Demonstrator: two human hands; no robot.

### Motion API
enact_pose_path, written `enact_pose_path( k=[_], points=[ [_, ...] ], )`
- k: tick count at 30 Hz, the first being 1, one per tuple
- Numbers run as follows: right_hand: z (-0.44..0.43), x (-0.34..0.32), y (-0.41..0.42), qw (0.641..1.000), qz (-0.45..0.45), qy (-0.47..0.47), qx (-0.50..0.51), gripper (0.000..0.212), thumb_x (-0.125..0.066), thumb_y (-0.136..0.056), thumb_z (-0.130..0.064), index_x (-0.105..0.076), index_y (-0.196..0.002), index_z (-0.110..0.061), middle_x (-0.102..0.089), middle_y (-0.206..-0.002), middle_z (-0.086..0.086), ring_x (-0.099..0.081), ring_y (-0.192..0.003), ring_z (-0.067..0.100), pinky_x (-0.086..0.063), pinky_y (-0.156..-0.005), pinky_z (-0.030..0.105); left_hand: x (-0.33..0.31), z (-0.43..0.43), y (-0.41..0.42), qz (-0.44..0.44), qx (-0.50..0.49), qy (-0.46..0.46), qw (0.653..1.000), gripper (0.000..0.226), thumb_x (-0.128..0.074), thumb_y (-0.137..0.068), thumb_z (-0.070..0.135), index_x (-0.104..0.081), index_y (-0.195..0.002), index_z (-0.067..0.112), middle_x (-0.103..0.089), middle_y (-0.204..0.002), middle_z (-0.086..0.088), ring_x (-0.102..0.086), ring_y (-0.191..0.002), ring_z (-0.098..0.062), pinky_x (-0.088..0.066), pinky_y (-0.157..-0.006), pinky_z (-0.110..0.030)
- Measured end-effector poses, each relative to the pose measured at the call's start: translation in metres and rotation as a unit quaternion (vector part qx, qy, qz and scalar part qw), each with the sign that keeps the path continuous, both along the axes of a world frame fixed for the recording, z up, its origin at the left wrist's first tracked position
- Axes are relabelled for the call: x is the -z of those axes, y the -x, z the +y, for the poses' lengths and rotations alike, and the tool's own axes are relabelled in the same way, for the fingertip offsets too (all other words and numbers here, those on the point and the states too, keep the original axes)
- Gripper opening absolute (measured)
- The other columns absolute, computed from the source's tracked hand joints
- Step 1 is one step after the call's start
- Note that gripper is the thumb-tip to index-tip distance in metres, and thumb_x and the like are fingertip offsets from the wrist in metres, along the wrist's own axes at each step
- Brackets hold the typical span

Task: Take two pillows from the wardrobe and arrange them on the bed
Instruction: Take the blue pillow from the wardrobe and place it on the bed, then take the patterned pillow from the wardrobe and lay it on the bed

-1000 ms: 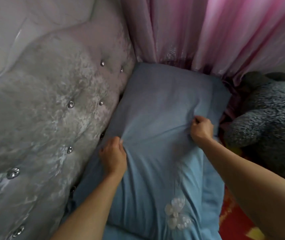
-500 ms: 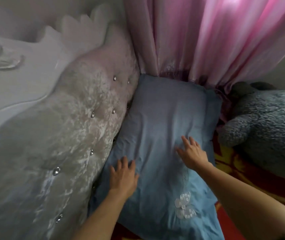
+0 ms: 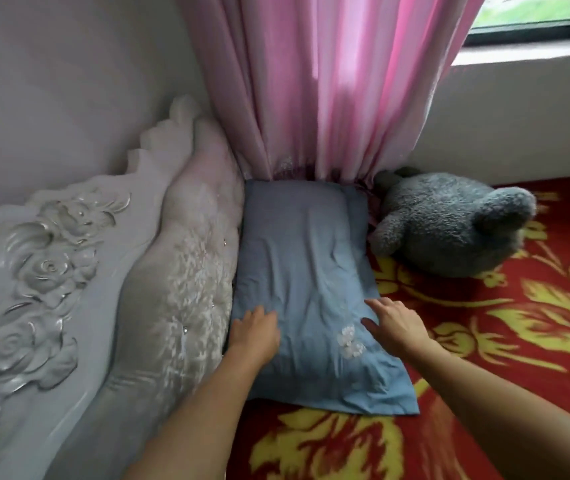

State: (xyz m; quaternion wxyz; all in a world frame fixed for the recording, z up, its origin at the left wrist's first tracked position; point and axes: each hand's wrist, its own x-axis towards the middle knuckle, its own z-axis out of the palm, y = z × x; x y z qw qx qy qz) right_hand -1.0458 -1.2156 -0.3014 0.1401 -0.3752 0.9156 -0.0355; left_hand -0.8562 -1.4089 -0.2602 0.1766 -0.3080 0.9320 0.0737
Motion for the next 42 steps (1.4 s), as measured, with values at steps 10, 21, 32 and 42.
enact_pose_path(
  k=[10,21,32,42],
  points=[
    [0.047,-0.101,-0.020,0.991,0.062,0.042,-0.110,0.035,-0.050,-0.089,-0.042,-0.058,-0.114,-0.019,-0.063,-0.114,0.005,-0.061,-0.103,0.030,-0.051,-0.080,0.041,-0.059,0.089,-0.039,0.021,-0.056,0.009,0.998,0.032,-0.047,-0.092,0.033,-0.051,-0.118,0.015,-0.054,-0.125,-0.014,-0.054,-0.114,-0.036,-0.045,-0.091,-0.044],
    [0.107,-0.138,-0.043,0.950,0.008,0.047,-0.308,0.039,-0.050,-0.090,-0.043,-0.055,-0.122,-0.022,-0.062,-0.121,0.003,-0.060,-0.108,0.030,-0.048,-0.084,0.040,-0.080,0.245,-0.097,0.046,-0.276,-0.024,0.960,0.033,-0.047,-0.093,0.036,-0.052,-0.120,0.018,-0.052,-0.127,-0.006,-0.057,-0.108,-0.031,-0.048,-0.085,-0.040],
    [0.122,-0.074,-0.155,0.883,-0.006,0.008,-0.468,0.027,-0.053,-0.087,-0.040,-0.057,-0.103,-0.019,-0.065,-0.108,0.006,-0.062,-0.100,0.031,-0.044,-0.069,0.035,-0.052,0.327,-0.189,0.091,-0.415,0.023,0.905,0.024,-0.053,-0.088,0.029,-0.060,-0.107,0.017,-0.060,-0.114,-0.009,-0.060,-0.100,-0.033,-0.052,-0.082,-0.043],
    [0.215,-0.065,-0.326,0.873,0.018,0.045,-0.485,0.034,-0.056,-0.085,-0.040,-0.058,-0.114,-0.020,-0.065,-0.112,0.004,-0.061,-0.105,0.029,-0.050,-0.079,0.040,-0.058,0.447,-0.368,0.060,-0.435,0.075,0.895,0.024,-0.048,-0.089,0.020,-0.060,-0.109,0.018,-0.063,-0.117,-0.009,-0.061,-0.102,-0.032,-0.049,-0.081,-0.040]
  ],
)
